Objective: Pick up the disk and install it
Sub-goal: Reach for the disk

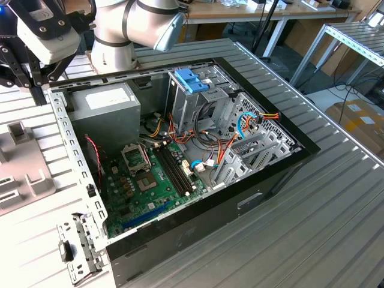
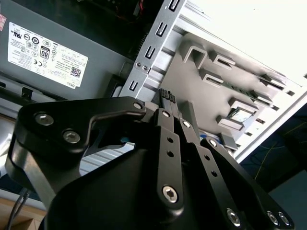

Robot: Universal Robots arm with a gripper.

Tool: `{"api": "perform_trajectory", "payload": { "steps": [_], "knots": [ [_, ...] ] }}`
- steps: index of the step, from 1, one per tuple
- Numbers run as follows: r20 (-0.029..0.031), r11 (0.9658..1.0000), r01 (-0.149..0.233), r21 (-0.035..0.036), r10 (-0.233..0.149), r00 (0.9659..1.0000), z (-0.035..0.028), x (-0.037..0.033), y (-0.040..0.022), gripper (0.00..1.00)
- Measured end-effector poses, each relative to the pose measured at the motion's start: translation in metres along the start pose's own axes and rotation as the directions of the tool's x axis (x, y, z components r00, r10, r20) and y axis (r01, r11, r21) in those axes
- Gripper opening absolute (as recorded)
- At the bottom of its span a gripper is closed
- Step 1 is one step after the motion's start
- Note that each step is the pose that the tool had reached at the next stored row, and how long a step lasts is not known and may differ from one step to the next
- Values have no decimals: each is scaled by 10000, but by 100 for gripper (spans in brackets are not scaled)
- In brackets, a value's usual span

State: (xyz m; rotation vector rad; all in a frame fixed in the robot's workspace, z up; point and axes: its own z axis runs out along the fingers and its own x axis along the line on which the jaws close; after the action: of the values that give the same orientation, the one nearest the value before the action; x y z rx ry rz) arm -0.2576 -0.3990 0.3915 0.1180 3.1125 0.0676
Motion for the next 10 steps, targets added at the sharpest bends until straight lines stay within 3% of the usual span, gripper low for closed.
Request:
{"api": "perform_trajectory", "payload": {
  "steps": [10],
  "knots": [
    [0,10000,0,0,0,10000,-1,86,-6,11]
  ]
}}
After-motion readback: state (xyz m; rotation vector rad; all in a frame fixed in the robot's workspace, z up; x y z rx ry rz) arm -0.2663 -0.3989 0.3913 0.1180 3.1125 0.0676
